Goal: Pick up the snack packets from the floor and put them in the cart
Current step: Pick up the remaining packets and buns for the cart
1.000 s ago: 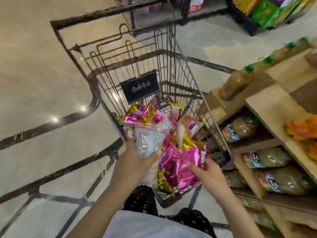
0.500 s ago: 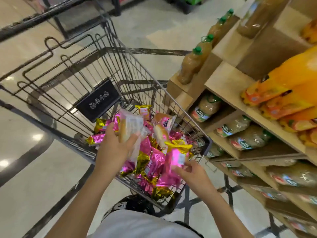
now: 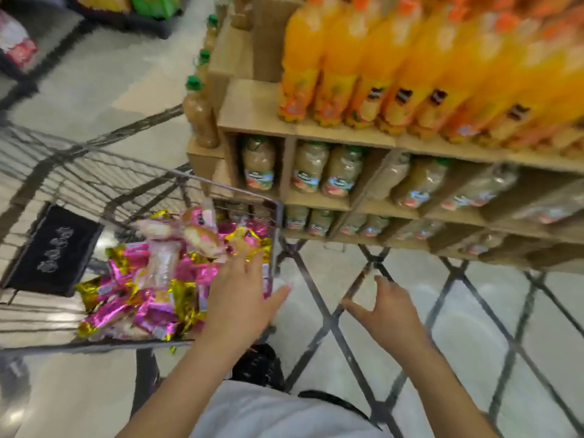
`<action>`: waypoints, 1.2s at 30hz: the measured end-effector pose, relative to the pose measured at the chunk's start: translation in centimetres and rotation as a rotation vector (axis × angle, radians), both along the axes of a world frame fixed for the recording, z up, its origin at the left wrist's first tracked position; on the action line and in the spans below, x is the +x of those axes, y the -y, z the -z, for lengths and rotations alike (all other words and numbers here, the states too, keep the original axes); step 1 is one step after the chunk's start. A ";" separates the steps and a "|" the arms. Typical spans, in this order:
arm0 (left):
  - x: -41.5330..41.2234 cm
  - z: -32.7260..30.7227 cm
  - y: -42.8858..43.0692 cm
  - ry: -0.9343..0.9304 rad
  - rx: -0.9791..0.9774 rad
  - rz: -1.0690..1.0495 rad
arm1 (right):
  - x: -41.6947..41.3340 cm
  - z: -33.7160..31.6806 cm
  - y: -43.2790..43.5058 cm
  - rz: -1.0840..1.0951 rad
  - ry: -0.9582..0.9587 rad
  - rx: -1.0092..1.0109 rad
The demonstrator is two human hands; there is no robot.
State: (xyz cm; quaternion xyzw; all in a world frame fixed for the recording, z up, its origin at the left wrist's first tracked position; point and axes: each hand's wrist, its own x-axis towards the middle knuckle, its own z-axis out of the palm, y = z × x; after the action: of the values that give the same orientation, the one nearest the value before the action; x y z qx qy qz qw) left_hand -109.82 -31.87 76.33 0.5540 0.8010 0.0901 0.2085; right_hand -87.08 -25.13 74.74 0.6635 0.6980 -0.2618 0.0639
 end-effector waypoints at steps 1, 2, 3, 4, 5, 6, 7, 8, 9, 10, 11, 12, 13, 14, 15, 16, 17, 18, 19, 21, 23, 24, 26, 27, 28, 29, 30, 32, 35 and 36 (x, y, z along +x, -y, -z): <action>2.1 0.0 0.1 -0.026 -0.032 0.073 | 2.3 -0.2 1.1 0.012 0.043 0.029; 4.2 0.1 0.3 -0.061 -0.070 0.138 | 4.5 -0.5 2.3 0.025 0.088 0.056; 6.3 0.4 0.7 -0.101 -0.103 0.200 | 6.7 -0.6 3.5 0.037 0.136 0.083; 8.5 0.6 1.2 -0.140 -0.121 0.260 | 8.8 -0.7 4.8 0.050 0.176 0.110; 10.6 0.7 1.6 -0.177 -0.131 0.312 | 10.9 -0.7 6.1 0.067 0.202 0.131; 12.6 0.9 2.1 -0.201 -0.129 0.355 | 13.0 -0.6 7.4 0.097 0.225 0.129; 14.6 1.1 2.4 -0.219 -0.149 0.405 | 15.0 -0.6 8.8 0.136 0.244 0.115; 16.5 1.4 2.8 -0.236 -0.179 0.466 | 17.0 -0.5 10.1 0.174 0.256 0.099; 18.4 1.5 3.1 -0.253 -0.211 0.529 | 19.0 -0.3 11.4 0.217 0.262 0.094; 20.3 1.5 3.4 -0.268 -0.231 0.590 | 20.9 -0.3 12.8 0.268 0.264 0.089; 22.2 1.4 3.7 -0.284 -0.237 0.647 | 22.6 -0.2 14.1 0.323 0.263 0.080; 24.0 1.5 3.9 -0.296 -0.237 0.706 | 24.3 -0.2 15.5 0.384 0.255 0.070; 25.8 1.5 4.2 -0.299 -0.240 0.763 | 25.9 -0.2 16.9 0.448 0.244 0.058; 27.6 1.5 4.5 -0.304 -0.247 0.822 | 27.3 -0.2 18.4 0.514 0.235 0.041; 29.3 1.6 4.7 -0.312 -0.251 0.882 | 28.6 -0.3 19.9 0.579 0.231 0.029; 30.9 1.6 5.0 -0.319 -0.247 0.941 | 29.7 -0.3 21.5 0.642 0.226 0.017; 32.4 1.5 5.2 -0.327 -0.239 0.998 | 30.6 -0.2 23.0 0.705 0.218 0.009; 33.7 1.5 5.5 -0.339 -0.231 1.050 | 31.3 -0.2 24.4 0.766 0.206 0.000; 34.9 1.4 5.6 -0.351 -0.225 1.099 | 31.9 0.0 25.6 0.826 0.189 -0.006; 37.0 1.2 5.9 -0.372 -0.218 1.183 | 32.7 0.3 27.6 0.925 0.154 -0.012; 38.7 1.0 5.8 -0.396 -0.227 1.243 | 33.1 0.5 28.7 0.989 0.126 -0.026; 39.5 1.1 5.7 -0.407 -0.229 1.266 | 33.4 0.6 29.0 1.016 0.118 -0.029; 41.0 1.2 5.2 -0.422 -0.219 1.311 | 34.0 0.7 29.0 1.070 0.111 -0.033; 41.8 1.3 4.7 -0.425 -0.213 1.331 | 34.4 0.7 28.8 1.092 0.111 -0.037; 42.6 1.4 4.2 -0.426 -0.209 1.350 | 34.9 0.7 28.5 1.110 0.113 -0.041; 43.6 1.5 3.6 -0.427 -0.208 1.369 | 35.5 0.7 28.0 1.124 0.118 -0.048; 44.6 1.5 2.9 -0.428 -0.209 1.389 | 36.2 0.7 27.5 1.138 0.122 -0.057; 46.9 1.9 1.1 -0.421 -0.220 1.429 | 37.7 0.8 26.1 1.169 0.132 -0.081; 50.9 2.3 -2.8 -0.411 -0.232 1.488 | 40.5 0.7 23.3 1.218 0.151 -0.111; 52.3 2.3 -4.3 -0.407 -0.221 1.507 | 41.5 0.6 22.2 1.238 0.154 -0.115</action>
State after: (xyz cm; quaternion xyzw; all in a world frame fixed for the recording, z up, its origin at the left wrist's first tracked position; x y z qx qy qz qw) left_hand -57.50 -27.59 74.07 0.9293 0.2362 -0.2588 0.1166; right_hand -45.58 -47.33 74.14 0.9573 0.1624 -0.2388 -0.0137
